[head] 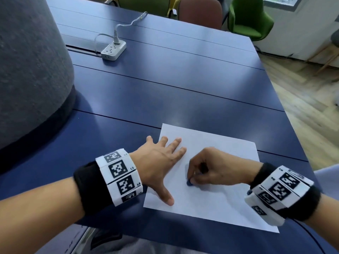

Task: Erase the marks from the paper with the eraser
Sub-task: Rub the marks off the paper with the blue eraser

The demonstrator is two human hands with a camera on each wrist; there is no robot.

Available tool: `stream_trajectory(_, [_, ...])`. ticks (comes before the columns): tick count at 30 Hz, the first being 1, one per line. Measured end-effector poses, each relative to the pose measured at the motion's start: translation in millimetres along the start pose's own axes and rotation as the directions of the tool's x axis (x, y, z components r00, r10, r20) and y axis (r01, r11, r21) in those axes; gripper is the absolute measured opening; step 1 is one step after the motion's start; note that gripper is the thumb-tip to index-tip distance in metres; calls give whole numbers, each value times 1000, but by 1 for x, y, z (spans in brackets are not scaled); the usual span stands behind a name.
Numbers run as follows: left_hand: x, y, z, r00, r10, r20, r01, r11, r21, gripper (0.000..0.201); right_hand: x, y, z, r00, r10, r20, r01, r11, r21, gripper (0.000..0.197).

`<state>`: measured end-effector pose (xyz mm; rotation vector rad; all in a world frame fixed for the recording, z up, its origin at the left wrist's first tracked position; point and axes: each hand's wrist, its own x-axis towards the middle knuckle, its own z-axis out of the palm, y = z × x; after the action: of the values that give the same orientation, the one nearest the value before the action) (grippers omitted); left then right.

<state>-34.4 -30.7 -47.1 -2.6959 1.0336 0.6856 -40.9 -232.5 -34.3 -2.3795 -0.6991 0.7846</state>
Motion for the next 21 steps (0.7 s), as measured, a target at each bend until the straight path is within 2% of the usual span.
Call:
stream_trajectory(2, [-1, 0, 0, 1000, -1, -6, 1, 1000, 5, 138, 4, 4, -1, 992, 2, -128, -3, 1000, -8, 1])
stream_trajectory(3, [-1, 0, 0, 1000, -1, -7, 1, 1000, 5, 138, 1, 4, 1, 994, 1, -105, 0, 1000, 4, 2])
stream_trajectory(6, [0, 0, 0, 1000, -2, -3, 2, 1000, 2, 139, -9, -7, 10, 992, -9, 128, 4, 999, 41, 5])
stream_trajectory(7, [0, 0, 0, 1000, -2, -2, 2, 1000, 3, 139, -9, -7, 9, 990, 1, 139, -6, 999, 36, 6])
stream_trajectory(9, [0, 1, -1, 1000, 1, -5, -1, 1000, 20, 139, 2, -2, -4, 999, 33, 8, -33, 999, 0, 5])
stream_trajectory(11, [0, 2, -1, 1000, 5, -16, -4, 999, 35, 138, 14, 11, -20, 984, 80, -162, -85, 996, -28, 5])
stream_trajectory(13, [0, 2, -1, 1000, 7, -22, -6, 999, 39, 138, 18, 20, -26, 970, 101, -220, -105, 994, -8, 8])
stream_trajectory(15, [1, 2, -1, 1000, 7, -27, -6, 999, 38, 139, 10, 20, -20, 987, 75, -141, -77, 997, -4, 7])
stream_trajectory(18, [2, 2, 0, 1000, 9, -21, -8, 1000, 29, 140, -2, 10, -7, 993, 52, 104, -49, 998, -29, 2])
stream_trajectory(19, [3, 2, 0, 1000, 11, -18, -11, 1000, 24, 140, -2, 10, -9, 992, 51, 116, -47, 998, -36, 3])
stream_trajectory(21, [3, 3, -1, 1000, 19, -21, -18, 1000, 26, 140, 8, 15, -21, 998, 55, -16, -56, 997, -55, 1])
